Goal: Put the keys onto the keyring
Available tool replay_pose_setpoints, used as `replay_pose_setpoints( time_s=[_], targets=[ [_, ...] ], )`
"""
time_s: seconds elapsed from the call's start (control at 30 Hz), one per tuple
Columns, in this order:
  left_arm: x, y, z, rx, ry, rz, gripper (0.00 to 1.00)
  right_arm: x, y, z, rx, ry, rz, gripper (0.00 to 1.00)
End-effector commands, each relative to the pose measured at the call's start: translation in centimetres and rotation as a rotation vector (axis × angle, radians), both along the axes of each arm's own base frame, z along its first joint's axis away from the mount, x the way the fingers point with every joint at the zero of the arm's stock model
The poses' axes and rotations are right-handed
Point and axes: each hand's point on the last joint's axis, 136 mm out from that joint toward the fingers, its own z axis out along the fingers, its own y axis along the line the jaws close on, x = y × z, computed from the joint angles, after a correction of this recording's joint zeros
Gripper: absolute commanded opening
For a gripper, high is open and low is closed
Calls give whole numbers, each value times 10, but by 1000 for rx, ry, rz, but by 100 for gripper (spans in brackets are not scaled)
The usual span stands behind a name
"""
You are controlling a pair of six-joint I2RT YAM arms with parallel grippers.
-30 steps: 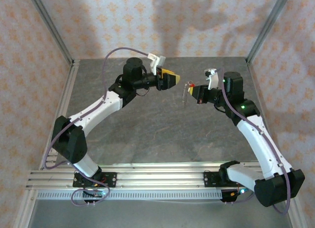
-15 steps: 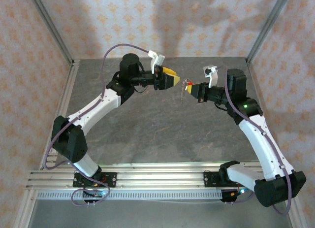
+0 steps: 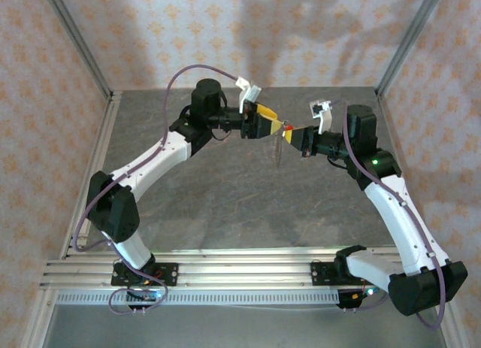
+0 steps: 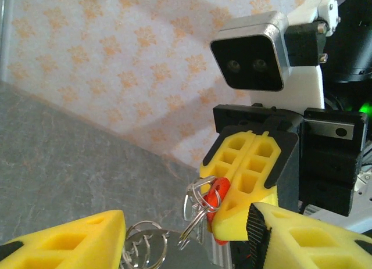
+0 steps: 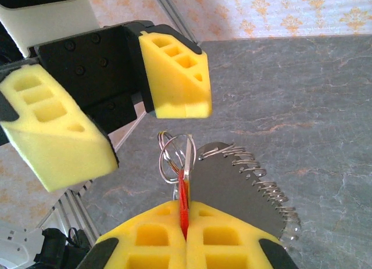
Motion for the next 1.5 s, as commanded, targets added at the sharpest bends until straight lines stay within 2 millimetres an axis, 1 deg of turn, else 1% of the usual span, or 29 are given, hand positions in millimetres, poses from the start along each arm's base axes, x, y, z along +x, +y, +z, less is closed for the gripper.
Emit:
replay_pose_setpoints(
  time_s=[0.0, 0.1, 0.3, 0.5, 0.9, 1.03, 1.1, 1.13, 1.23, 1.37, 1.47],
  targets=[
    [-11, -4, 13, -14, -48, -63, 58, -2, 1, 35, 38, -108, 16, 0],
    [-16, -6, 12, -13, -49, -85, 55, -1, 0, 34, 34, -110, 9, 0],
    [-24, -10, 9, 4, -49, -123, 40, 1, -1, 33, 30, -110, -2, 0],
    [-27, -14, 9, 5, -54, -142, 29, 1, -1, 33, 31, -113, -7, 0],
    [-31, -13, 3, 35, -58, -145, 27, 4, -4, 30, 17, -111, -29, 0],
    [-31, -12, 1, 42, -56, -143, 18, 3, -4, 31, 17, -114, -30, 0],
    [-30, -13, 0, 44, -56, -140, 13, 3, -4, 30, 17, -111, -30, 0],
    [-30, -12, 1, 43, -59, -140, 8, 3, -5, 30, 17, -113, -31, 0],
    [-28, -13, 1, 43, -61, -136, 0, 3, -5, 30, 17, -112, -32, 0],
    [-27, -12, 1, 45, -62, -128, 0, 3, -6, 29, 10, -112, -38, 0],
    [-27, -11, 1, 48, -68, -117, 0, 4, -11, 26, -10, -112, -66, 0]
  ],
)
